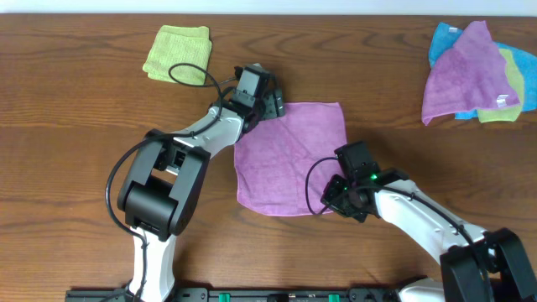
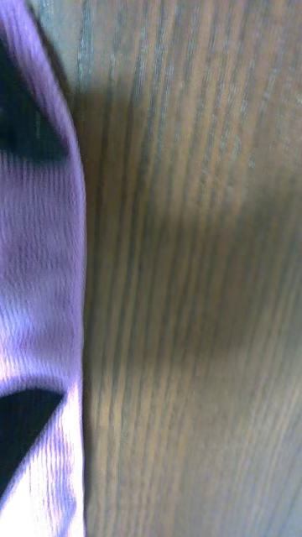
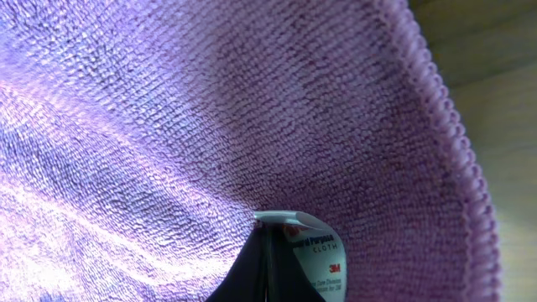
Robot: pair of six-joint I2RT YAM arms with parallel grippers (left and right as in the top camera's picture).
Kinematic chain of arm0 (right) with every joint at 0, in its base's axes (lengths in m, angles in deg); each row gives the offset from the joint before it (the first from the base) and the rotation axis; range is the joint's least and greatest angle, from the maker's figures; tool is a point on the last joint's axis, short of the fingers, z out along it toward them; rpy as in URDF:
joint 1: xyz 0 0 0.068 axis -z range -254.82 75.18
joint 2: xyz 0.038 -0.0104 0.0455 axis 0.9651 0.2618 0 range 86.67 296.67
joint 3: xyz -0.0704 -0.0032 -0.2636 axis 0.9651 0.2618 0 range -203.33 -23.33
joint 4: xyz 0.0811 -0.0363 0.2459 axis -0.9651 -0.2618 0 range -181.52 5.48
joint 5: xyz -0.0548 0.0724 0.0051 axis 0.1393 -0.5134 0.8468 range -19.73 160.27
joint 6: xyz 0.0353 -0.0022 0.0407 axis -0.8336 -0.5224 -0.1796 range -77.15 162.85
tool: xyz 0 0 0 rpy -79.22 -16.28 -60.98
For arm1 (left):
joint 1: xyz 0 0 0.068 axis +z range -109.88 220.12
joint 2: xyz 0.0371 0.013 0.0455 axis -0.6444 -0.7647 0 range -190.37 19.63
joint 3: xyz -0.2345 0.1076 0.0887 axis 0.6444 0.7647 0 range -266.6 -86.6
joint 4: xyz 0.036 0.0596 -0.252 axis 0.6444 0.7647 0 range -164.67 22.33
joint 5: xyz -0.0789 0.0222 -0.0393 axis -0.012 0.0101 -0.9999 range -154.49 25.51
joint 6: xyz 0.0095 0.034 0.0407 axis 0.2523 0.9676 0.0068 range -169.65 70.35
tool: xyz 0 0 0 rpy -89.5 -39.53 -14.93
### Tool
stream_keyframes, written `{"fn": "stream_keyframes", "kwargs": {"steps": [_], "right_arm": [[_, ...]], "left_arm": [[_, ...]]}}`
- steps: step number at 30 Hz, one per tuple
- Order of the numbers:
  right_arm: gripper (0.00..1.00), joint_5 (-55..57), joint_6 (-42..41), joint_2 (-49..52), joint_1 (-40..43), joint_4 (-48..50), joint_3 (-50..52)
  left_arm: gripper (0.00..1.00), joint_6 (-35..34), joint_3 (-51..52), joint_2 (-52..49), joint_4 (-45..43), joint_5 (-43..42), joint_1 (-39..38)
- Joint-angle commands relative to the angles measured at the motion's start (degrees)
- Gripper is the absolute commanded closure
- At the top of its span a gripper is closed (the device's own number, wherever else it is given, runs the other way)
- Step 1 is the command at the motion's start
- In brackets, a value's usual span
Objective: Fold the cloth
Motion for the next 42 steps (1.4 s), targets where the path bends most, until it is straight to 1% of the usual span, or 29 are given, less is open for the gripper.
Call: {"fn": "stream_keyframes", "kwargs": {"steps": [1,5,8,10,15,16,18,19,21,22,24,26,28,29,30,31,33,35,38,39,41,42], "right_arm": [[0.98,-2.23,2.78,2.56,-1.22,1.46,2.58],[0.98,-5.62,7.10,2.01,-1.25,4.24,0.50],[0.98,-5.46,9.01,0.61,-1.25,4.24,-1.16],[0.98,-4.55,8.94,-0.55,-1.25,4.26,-1.70],[0.97,-3.91,8.94,-2.38,-1.27,4.17,-1.79],[0.90,-3.91,8.98,-2.62,-1.29,4.13,-1.79],[0.81,-4.28,9.11,-3.37,-1.29,4.15,-1.81],[0.76,-5.27,9.94,-4.22,-1.29,4.15,-1.84],[0.58,-5.11,10.51,-6.36,-1.31,3.98,-1.84],[0.57,-4.94,10.49,-7.50,-1.31,3.98,-1.84],[0.50,-4.39,10.47,-9.66,-1.31,3.98,-1.84],[0.52,-3.21,10.47,-11.65,-1.31,3.98,-1.84],[0.55,-1.90,10.47,-13.03,-1.31,4.09,-1.84],[0.59,-1.27,10.47,-13.49,-1.31,4.11,-1.84],[0.67,-0.83,10.51,-13.70,-1.31,4.09,-1.84],[0.84,-0.83,10.71,-13.73,-1.31,4.11,-1.84],[0.98,-0.61,10.71,-13.68,-1.31,4.00,-1.84],[0.99,1.46,10.88,-13.68,-1.31,4.22,-1.84],[0.98,9.90,10.95,-13.64,-1.29,5.79,-1.84],[0.99,11.23,12.15,-13.53,-1.29,7.89,-1.84],[0.98,10.75,17.29,-12.39,-1.31,14.51,-1.81],[0.98,10.16,18.53,-11.63,-1.31,17.25,-1.81]], "left_arm": [[0.05,1.44,-1.77,-1.22,4.76,0.63,1.11],[0.05,3.10,-5.84,0.68,13.07,0.22,1.90],[0.05,4.00,-8.44,3.74,18.34,0.17,2.19],[0.05,5.14,-8.98,6.43,18.82,0.17,2.19],[0.05,5.27,-8.98,13.42,20.20,-1.57,2.16],[0.05,5.27,-8.98,15.15,22.58,-1.79,2.19],[0.05,5.27,-8.98,18.01,28.20,-1.27,2.19],[0.05,5.27,-8.98,20.31,33.88,-0.70,2.19],[0.05,5.27,-8.96,23.52,43.89,1.97,2.19],[0.05,5.25,-8.94,24.96,50.16,2.82,2.19],[0.05,5.27,-8.46,26.25,58.77,1.33,2.16],[0.05,5.33,-6.38,26.77,62.79,-1.14,1.62],[0.05,5.70,-2.25,27.10,61.86,-4.76,0.35],[0.05,6.16,0.35,27.19,60.04,-6.67,-0.52],[0.04,6.12,3.30,27.19,57.70,-8.39,-1.75],[0.04,6.16,5.86,27.19,55.45,-10.27,-2.84],[0.04,6.10,10.12,27.19,52.00,-13.09,-4.81],[0.04,5.42,13.79,27.19,50.21,-14.45,-6.64],[0.04,4.07,18.47,27.19,50.05,-14.86,-8.81],[0.04,3.89,19.39,27.19,50.01,-14.86,-9.07],[0.05,3.91,20.39,27.19,50.21,-14.82,-9.14],[0.05,3.91,20.57,27.19,50.53,-14.56,-9.14]]}}
